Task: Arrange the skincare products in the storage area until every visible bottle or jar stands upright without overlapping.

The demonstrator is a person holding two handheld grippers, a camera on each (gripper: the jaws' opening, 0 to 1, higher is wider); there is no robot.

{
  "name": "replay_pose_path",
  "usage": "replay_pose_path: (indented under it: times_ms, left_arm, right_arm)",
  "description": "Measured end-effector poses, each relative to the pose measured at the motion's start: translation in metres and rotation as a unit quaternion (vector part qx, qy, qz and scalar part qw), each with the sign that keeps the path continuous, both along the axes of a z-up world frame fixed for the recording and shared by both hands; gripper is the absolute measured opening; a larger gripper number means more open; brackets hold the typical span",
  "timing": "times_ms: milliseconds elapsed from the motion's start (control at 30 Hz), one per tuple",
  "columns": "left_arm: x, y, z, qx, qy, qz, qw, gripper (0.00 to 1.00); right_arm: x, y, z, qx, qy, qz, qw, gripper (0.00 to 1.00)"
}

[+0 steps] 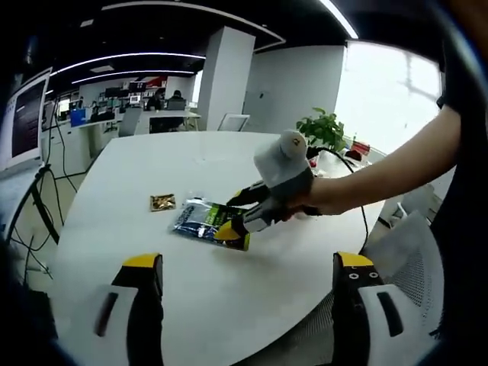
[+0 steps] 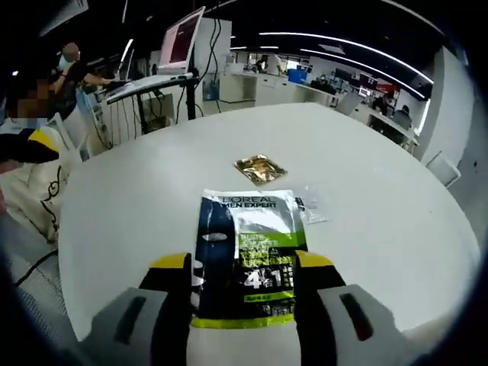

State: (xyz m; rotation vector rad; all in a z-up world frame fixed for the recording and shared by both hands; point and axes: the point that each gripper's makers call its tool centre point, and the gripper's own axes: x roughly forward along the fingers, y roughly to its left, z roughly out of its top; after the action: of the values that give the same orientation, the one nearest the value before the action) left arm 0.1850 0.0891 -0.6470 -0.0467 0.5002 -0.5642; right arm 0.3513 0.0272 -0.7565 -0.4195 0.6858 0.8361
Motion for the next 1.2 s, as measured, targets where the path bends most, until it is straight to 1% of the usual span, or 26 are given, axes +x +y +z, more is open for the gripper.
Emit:
replay_pose_path:
  times_ms: [33, 67, 133, 200, 233, 267, 300, 333, 367, 400, 433, 567, 600, 633, 667, 700, 733, 833, 900, 933, 1000, 1033, 1100, 1133, 1167, 1200]
  left_arm:
    - [0.000, 0.000, 0.000, 0.000, 0.000, 0.000, 1.0000, 0.86]
    - [0.000, 0.000, 0.001, -0.001, 0.000, 0.001, 1.0000, 0.86]
    - [0.001, 0.000, 0.001, -0.002, 0.001, 0.002, 1.0000, 0.86]
    - [0.000, 0.001, 0.000, -0.003, 0.003, 0.003, 1.0000, 0.86]
    - [0.001, 0.001, 0.000, -0.002, 0.004, 0.002, 1.0000, 0.86]
    - [0.001, 0.001, -0.001, -0.003, 0.004, 0.003, 1.0000, 0.86]
    - [0.001, 0.001, -0.001, -0.003, 0.005, 0.003, 1.0000, 0.86]
    - [0.001, 0.001, -0.001, -0.002, 0.006, 0.002, 1.0000, 0.86]
    - [0.001, 0.001, -0.001, -0.002, 0.006, 0.002, 1.0000, 0.86]
    - [0.001, 0.000, -0.002, -0.002, 0.009, 0.000, 1.0000, 0.86]
    - [0.001, 0.000, -0.002, -0.002, 0.009, 0.000, 1.0000, 0.86]
    - [0.000, -0.001, -0.004, 0.000, 0.011, -0.003, 0.9999, 0.85]
    - [0.000, -0.001, -0.004, 0.001, 0.012, -0.003, 0.9999, 0.85]
    - [0.000, -0.001, -0.004, 0.001, 0.012, -0.003, 0.9999, 0.85]
    - [0.000, -0.001, -0.004, 0.001, 0.013, -0.003, 0.9999, 0.85]
    - [0.000, -0.001, -0.004, 0.002, 0.012, -0.003, 0.9999, 0.85]
    - [0.000, -0.001, -0.004, 0.001, 0.013, -0.003, 0.9999, 0.85]
    - [0.000, 0.000, -0.004, 0.000, 0.012, -0.002, 0.9999, 0.85]
    - [0.000, 0.001, -0.003, -0.005, 0.012, 0.000, 0.9999, 0.85]
    - [0.001, 0.001, -0.002, -0.010, 0.012, 0.002, 0.9999, 0.85]
    - [0.002, 0.002, 0.001, -0.022, 0.013, 0.010, 0.9996, 0.85]
    - [0.003, 0.002, 0.003, -0.030, 0.012, 0.015, 0.9994, 0.85]
    - [0.006, 0.006, 0.010, -0.054, 0.011, 0.034, 0.9979, 0.84]
    - [0.007, 0.006, 0.014, -0.070, 0.011, 0.044, 0.9965, 0.84]
    - [0.008, 0.003, 0.022, -0.095, 0.009, 0.052, 0.9941, 0.84]
    - [0.009, 0.004, 0.026, -0.109, 0.007, 0.059, 0.9922, 0.84]
  right_arm:
    - [0.002, 0.001, -0.005, 0.002, 0.007, 0.004, 1.0000, 0.75]
    - [0.001, 0.003, -0.011, 0.003, 0.021, 0.009, 0.9997, 0.79]
    - [-0.002, 0.002, -0.020, -0.013, 0.033, 0.023, 0.9991, 0.85]
    - [-0.015, -0.002, -0.025, -0.039, 0.046, 0.041, 0.9973, 0.87]
    - [-0.010, 0.002, -0.022, -0.013, 0.039, 0.023, 0.9989, 0.87]
    - [-0.009, 0.001, -0.022, -0.014, 0.034, 0.025, 0.9990, 0.85]
    - [-0.007, 0.000, -0.019, -0.006, 0.028, 0.014, 0.9995, 0.82]
    - [-0.005, -0.003, -0.017, -0.005, 0.028, 0.004, 0.9996, 0.76]
    - [-0.004, -0.005, -0.016, -0.006, 0.027, -0.001, 0.9996, 0.73]
    - [-0.004, -0.002, -0.014, -0.009, 0.025, 0.014, 0.9995, 0.72]
    - [-0.004, -0.002, -0.013, -0.009, 0.025, 0.020, 0.9994, 0.67]
    - [-0.002, -0.005, -0.016, -0.003, 0.020, 0.016, 0.9997, 0.60]
    - [0.002, -0.005, -0.013, 0.003, 0.006, 0.008, 0.9999, 0.38]
    - [-0.001, -0.010, -0.012, -0.004, 0.002, -0.005, 1.0000, 0.13]
    - [-0.006, -0.007, -0.014, -0.005, -0.014, 0.008, 0.9999, 0.12]
    - [-0.011, -0.004, -0.015, 0.008, -0.011, 0.007, 0.9999, 0.09]
    - [-0.013, -0.005, -0.015, 0.011, -0.014, -0.002, 0.9998, 0.08]
    - [-0.017, -0.004, -0.011, 0.005, -0.019, -0.003, 0.9998, 0.07]
    - [-0.017, -0.004, -0.011, 0.002, -0.010, -0.006, 0.9999, 0.06]
    - [-0.019, -0.003, -0.011, 0.006, 0.002, -0.006, 1.0000, 0.06]
    - [-0.024, -0.001, -0.011, 0.017, 0.011, -0.005, 0.9998, 0.05]
    - [-0.030, 0.005, -0.002, 0.051, 0.009, -0.006, 0.9986, 0.05]
    - [-0.038, 0.011, 0.011, 0.084, 0.001, -0.001, 0.9964, 0.05]
    - [-0.044, 0.015, 0.018, 0.098, -0.001, 0.002, 0.9952, 0.05]
    - [-0.051, 0.020, 0.030, 0.121, -0.005, 0.009, 0.9926, 0.05]
    - [-0.055, 0.023, 0.038, 0.132, -0.011, 0.009, 0.9911, 0.05]
